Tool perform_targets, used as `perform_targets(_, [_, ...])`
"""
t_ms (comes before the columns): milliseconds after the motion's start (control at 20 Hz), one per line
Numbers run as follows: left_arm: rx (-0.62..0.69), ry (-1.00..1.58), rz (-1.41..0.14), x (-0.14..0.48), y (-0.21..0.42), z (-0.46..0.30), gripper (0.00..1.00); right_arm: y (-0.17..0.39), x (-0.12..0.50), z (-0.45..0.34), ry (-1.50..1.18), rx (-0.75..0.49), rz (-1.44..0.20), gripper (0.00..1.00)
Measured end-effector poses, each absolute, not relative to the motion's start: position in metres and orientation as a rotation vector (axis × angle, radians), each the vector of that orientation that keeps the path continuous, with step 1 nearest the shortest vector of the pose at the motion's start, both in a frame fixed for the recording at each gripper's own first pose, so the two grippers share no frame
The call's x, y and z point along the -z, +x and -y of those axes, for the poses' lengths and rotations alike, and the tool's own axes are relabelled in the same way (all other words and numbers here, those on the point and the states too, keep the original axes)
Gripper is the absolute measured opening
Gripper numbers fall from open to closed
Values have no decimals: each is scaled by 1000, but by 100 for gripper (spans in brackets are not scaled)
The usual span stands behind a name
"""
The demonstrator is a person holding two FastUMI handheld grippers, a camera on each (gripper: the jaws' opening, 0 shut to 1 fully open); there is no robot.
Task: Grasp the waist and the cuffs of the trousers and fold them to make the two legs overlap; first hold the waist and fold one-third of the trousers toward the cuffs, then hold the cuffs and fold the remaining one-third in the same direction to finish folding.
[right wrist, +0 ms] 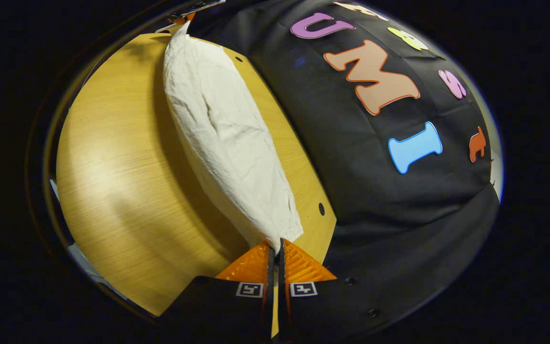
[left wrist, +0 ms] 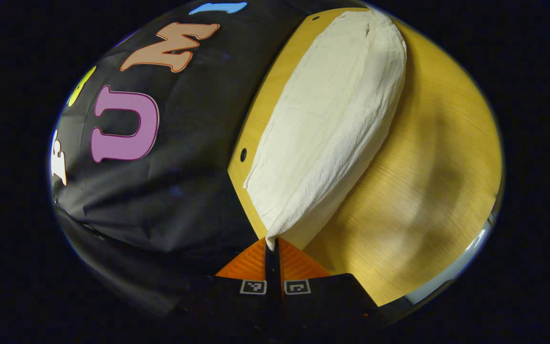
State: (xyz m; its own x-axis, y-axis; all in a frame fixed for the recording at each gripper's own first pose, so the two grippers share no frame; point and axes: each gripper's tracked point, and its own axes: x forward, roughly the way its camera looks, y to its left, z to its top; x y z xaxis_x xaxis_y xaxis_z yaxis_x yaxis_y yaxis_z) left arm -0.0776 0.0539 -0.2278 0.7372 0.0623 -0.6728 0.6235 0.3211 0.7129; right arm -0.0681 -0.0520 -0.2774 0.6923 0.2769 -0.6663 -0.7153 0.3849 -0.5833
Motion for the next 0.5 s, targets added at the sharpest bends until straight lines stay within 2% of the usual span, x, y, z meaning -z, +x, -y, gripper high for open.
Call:
perform_targets(300, [352, 1174, -596, 190, -40, -36, 0, -9, 253, 35, -917, -599, -456, 6])
perform_targets(400, [350, 1163, -568, 182, -9, -32, 0, 10, 245, 29, -907, -557, -444, 9])
perform_targets(450, [349, 1155, -554, 180, 5, -30, 0, 18, 242, 27, -904, -529, -449, 4])
perform_targets(500, [352, 1142, -542, 180, 16, -29, 0, 27, 240, 25, -902, -502, -454, 6])
